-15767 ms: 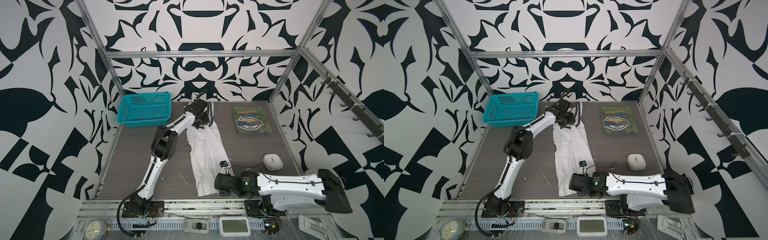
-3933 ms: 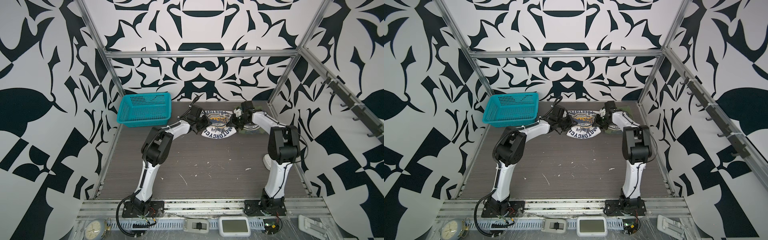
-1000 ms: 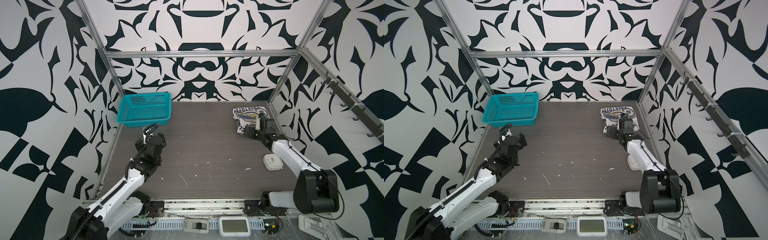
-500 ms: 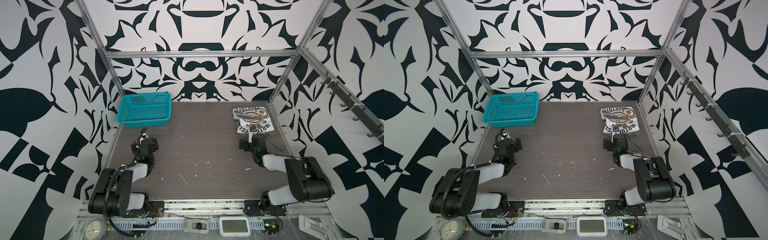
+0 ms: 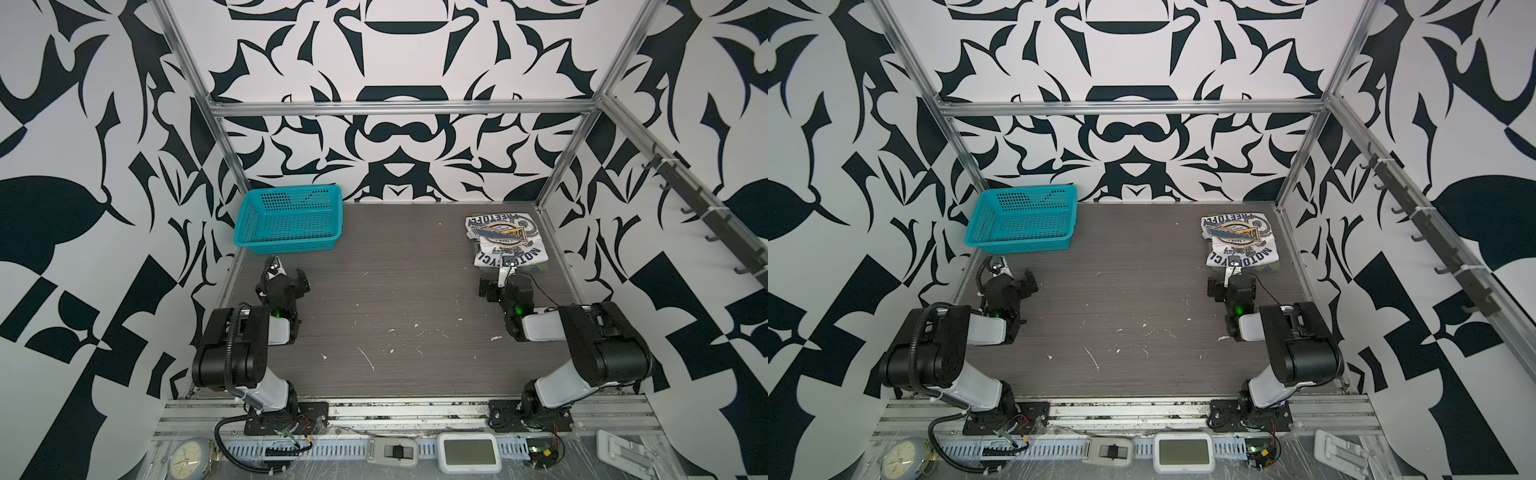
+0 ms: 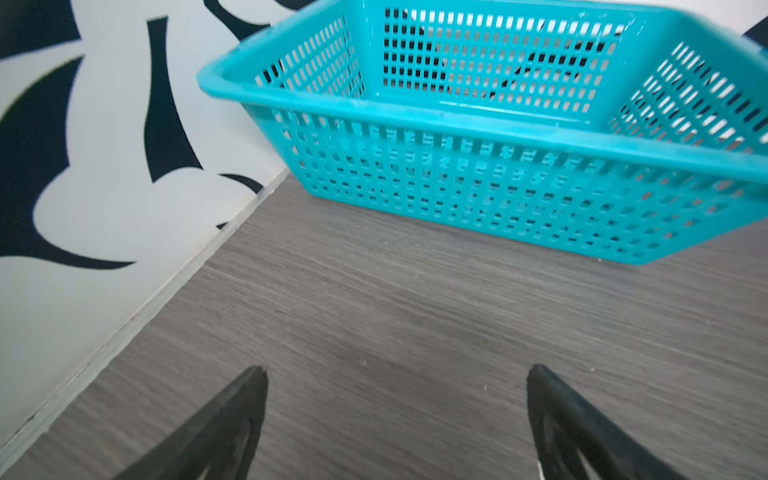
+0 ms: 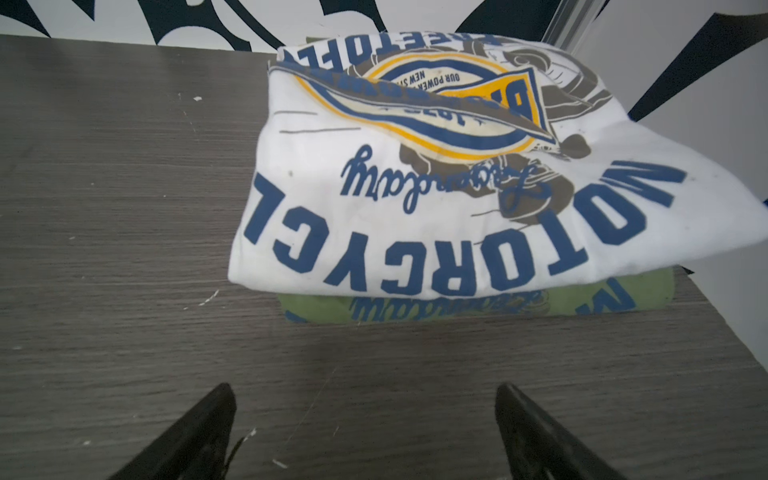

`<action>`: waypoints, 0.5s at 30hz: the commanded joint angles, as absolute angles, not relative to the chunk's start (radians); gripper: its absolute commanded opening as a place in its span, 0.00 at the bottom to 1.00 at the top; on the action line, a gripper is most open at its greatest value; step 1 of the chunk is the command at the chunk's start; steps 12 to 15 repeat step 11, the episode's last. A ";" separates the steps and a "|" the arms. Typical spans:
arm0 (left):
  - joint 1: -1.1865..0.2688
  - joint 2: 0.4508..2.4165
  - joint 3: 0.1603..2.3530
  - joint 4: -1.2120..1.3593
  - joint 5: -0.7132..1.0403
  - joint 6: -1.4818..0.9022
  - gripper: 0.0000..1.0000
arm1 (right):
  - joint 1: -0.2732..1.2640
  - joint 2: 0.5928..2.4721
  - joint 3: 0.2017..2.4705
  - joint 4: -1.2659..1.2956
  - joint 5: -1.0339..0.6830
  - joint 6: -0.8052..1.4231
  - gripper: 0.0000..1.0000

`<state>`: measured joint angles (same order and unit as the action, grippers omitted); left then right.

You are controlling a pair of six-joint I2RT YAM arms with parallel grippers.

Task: Fold and stack the tank tops

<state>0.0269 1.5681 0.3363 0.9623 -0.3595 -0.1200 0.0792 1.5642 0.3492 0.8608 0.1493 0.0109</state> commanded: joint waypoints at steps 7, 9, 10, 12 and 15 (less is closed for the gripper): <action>0.030 1.564 0.347 0.983 -0.350 -0.136 0.99 | 0.065 1.551 0.362 0.894 0.099 0.008 1.00; 0.031 1.565 0.346 0.991 -0.351 -0.137 0.99 | 0.067 1.550 0.352 0.912 0.107 0.006 1.00; 0.031 1.565 0.346 0.991 -0.352 -0.136 0.99 | 0.067 1.549 0.349 0.912 0.111 0.012 1.00; 0.030 1.565 0.347 0.989 -0.352 -0.136 0.99 | 0.067 1.548 0.356 0.901 0.109 0.009 0.99; 0.030 1.565 0.347 0.989 -0.352 -0.136 0.99 | 0.067 1.548 0.356 0.901 0.109 0.009 0.99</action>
